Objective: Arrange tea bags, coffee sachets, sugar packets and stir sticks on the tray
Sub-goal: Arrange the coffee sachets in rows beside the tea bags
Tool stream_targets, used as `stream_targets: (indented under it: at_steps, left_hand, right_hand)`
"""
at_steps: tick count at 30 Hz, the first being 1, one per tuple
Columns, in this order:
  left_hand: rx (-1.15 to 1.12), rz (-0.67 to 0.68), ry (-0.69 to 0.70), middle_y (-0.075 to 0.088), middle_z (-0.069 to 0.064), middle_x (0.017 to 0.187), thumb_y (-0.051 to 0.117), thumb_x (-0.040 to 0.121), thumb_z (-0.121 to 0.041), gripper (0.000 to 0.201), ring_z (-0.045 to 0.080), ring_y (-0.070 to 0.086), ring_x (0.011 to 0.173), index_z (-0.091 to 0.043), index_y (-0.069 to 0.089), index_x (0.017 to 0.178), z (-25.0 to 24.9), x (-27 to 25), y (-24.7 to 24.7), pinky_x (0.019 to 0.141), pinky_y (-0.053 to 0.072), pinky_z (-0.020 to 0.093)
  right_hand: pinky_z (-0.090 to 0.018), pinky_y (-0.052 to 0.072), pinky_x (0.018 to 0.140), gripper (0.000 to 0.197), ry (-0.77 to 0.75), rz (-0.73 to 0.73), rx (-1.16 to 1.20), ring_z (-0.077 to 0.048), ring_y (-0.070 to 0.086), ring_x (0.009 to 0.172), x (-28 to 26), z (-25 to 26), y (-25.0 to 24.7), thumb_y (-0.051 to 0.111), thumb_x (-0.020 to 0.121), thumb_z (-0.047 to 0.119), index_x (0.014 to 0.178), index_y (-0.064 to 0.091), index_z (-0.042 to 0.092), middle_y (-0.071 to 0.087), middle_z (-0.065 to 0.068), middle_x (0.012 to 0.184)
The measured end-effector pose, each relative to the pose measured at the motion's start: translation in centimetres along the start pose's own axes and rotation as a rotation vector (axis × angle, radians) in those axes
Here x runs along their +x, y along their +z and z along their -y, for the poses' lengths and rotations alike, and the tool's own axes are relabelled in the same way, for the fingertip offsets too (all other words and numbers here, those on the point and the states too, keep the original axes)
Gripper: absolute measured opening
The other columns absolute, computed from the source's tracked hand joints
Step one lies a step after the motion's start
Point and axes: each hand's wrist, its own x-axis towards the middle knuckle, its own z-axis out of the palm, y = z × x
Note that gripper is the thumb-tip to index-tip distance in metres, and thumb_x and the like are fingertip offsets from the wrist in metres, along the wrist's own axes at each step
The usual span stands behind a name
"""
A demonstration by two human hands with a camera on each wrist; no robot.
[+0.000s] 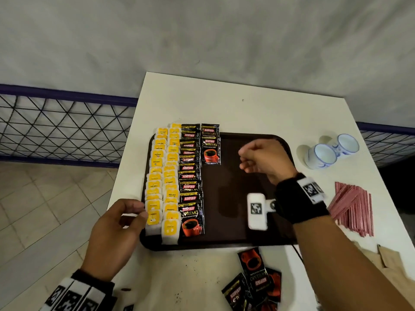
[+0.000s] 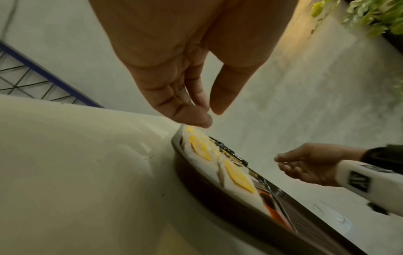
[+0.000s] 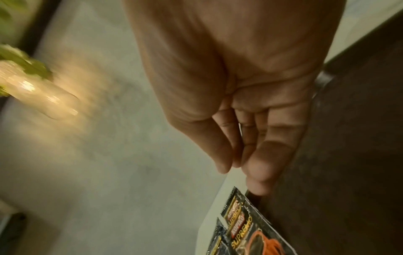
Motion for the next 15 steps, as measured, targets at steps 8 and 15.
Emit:
stream_targets:
  at_steps: [8, 15]
  left_hand:
    - [0.215, 0.359, 0.195, 0.071, -0.017, 0.098, 0.076, 0.087, -0.019, 0.025, -0.004, 0.066, 0.088, -0.035, 0.065, 0.103, -0.7, -6.1, 2.7, 0.07, 0.047, 0.007]
    - [0.429, 0.698, 0.151, 0.042, -0.019, 0.133, 0.086, 0.073, -0.041, 0.074, -0.005, 0.064, 0.087, -0.038, 0.047, 0.135, -0.9, -11.9, 8.6, 0.083, 0.051, 0.017]
  right_hand:
    - [-0.03, 0.051, 0.051, 0.011, 0.099, 0.026, -0.067, -0.023, 0.067, 0.062, -13.3, -8.8, -6.4, 0.074, 0.085, 0.004, 0.094, 0.068, 0.002, 0.067, -0.019, 0.077]
    - [-0.029, 0.059, 0.063, 0.04, 0.177, 0.196, -0.346, -0.017, 0.067, 0.089, -17.7, -13.4, -6.9, 0.083, 0.079, 0.025, 0.113, 0.062, 0.02, 0.063, -0.003, 0.105]
